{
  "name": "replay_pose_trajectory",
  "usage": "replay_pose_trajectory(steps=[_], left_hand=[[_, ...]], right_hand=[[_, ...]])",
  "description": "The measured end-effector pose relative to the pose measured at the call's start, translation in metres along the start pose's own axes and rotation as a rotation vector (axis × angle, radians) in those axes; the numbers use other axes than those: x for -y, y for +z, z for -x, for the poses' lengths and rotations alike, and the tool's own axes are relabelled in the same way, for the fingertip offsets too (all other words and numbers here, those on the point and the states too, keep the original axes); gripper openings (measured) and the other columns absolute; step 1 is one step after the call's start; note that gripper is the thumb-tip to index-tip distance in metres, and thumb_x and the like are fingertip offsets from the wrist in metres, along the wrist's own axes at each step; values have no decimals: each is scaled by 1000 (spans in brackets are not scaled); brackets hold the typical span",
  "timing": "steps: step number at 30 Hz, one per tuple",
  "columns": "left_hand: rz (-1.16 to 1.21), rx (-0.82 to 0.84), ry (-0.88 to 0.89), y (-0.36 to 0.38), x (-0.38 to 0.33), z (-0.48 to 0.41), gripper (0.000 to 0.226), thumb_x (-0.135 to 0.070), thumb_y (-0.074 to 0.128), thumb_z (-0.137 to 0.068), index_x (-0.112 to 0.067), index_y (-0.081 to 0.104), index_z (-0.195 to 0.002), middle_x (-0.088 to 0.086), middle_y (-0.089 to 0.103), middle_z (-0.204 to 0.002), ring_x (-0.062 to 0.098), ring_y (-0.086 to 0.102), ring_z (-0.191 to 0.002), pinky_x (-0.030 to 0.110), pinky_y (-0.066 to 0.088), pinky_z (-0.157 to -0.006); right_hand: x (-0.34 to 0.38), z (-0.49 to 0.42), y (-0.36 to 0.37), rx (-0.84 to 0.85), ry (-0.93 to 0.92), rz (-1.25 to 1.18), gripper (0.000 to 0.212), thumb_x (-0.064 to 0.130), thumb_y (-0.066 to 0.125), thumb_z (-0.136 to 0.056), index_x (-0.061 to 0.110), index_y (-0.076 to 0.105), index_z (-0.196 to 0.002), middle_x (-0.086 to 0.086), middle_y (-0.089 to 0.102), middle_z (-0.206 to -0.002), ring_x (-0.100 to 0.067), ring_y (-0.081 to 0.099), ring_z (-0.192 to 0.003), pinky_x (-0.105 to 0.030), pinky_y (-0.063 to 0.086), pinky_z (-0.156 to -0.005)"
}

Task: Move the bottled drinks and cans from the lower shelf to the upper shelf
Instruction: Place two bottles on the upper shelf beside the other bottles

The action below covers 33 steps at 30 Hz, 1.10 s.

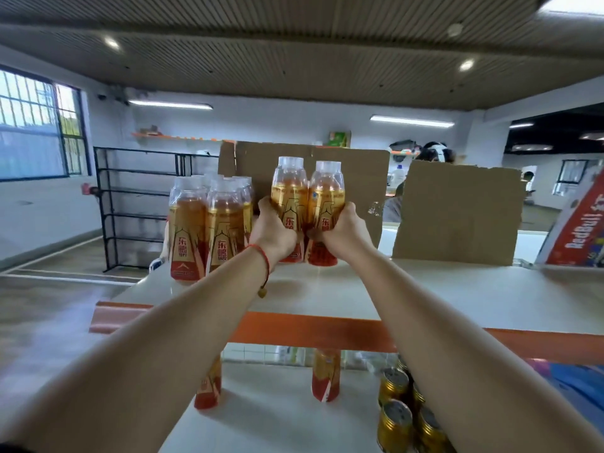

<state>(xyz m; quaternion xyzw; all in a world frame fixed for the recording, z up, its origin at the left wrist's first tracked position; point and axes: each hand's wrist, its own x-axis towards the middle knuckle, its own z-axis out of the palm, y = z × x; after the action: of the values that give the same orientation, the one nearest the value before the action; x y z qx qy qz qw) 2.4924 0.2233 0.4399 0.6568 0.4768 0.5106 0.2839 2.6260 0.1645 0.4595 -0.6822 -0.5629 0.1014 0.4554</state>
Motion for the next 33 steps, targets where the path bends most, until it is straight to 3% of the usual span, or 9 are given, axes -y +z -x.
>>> replay_pose_trajectory(steps=[6, 10, 17, 21, 25, 30, 33], left_hand=[[-93, -23, -110, 10, 13, -22, 61, -7, 65, -87, -20, 27, -133, 7, 57, -109, 26, 60, -95, 37, 51, -77], [-154, -3, -138, 17, 22, -26, 75, -3, 64, -87, -23, 17, -143, 11, 56, -119, 31, 59, -108, 47, 53, -95], [-178, 14, -158, 21, 36, -36, 84, -5, 67, -87, -17, 13, -150, 10, 57, -115, 25, 56, -97, 39, 52, -86], [-173, 27, -144, 22, 40, -40, 89, -10, 73, -84, -18, 13, -149, 10, 57, -123, 31, 59, -111, 45, 52, -95], [-168, 30, -139, 22, 45, -43, 87, -13, 72, -85, -20, 12, -149, 11, 56, -126, 31, 59, -113, 43, 53, -93], [-183, 58, -140, 22, 47, -46, 96, -10, 69, -88, -16, -1, -154, 13, 53, -131, 33, 56, -119, 36, 47, -90], [-190, 59, -128, 24, 49, -49, 97, -10, 69, -87, -16, -2, -153, 14, 53, -133, 33, 56, -119, 40, 49, -96]], right_hand=[[-11, -21, 20, 33, 46, 15, 67, 36, 79, -77, 11, 38, -124, -12, 55, -122, -33, 59, -106, -37, 48, -82], [-19, -29, 30, 50, 90, 19, 69, 31, 78, -77, 13, 34, -127, -17, 48, -127, -39, 57, -108, -47, 51, -94], [-23, -43, 41, 68, 129, 12, 68, 24, 74, -83, 11, 29, -132, -17, 38, -132, -40, 55, -109, -42, 48, -86], [-22, -45, 48, 77, 111, 1, 72, 27, 78, -81, 10, 31, -132, -16, 38, -132, -40, 56, -110, -42, 48, -86], [-21, -48, 53, 64, 106, -7, 76, 29, 80, -79, 9, 30, -132, -17, 37, -132, -40, 54, -111, -44, 48, -91], [-26, -53, 57, 45, 92, 3, 75, 28, 81, -79, 7, 30, -130, -17, 37, -133, -39, 54, -110, -39, 45, -84], [-28, -54, 59, 41, 88, -1, 75, 27, 80, -79, 8, 29, -130, -17, 36, -133, -39, 53, -110, -41, 46, -88]])
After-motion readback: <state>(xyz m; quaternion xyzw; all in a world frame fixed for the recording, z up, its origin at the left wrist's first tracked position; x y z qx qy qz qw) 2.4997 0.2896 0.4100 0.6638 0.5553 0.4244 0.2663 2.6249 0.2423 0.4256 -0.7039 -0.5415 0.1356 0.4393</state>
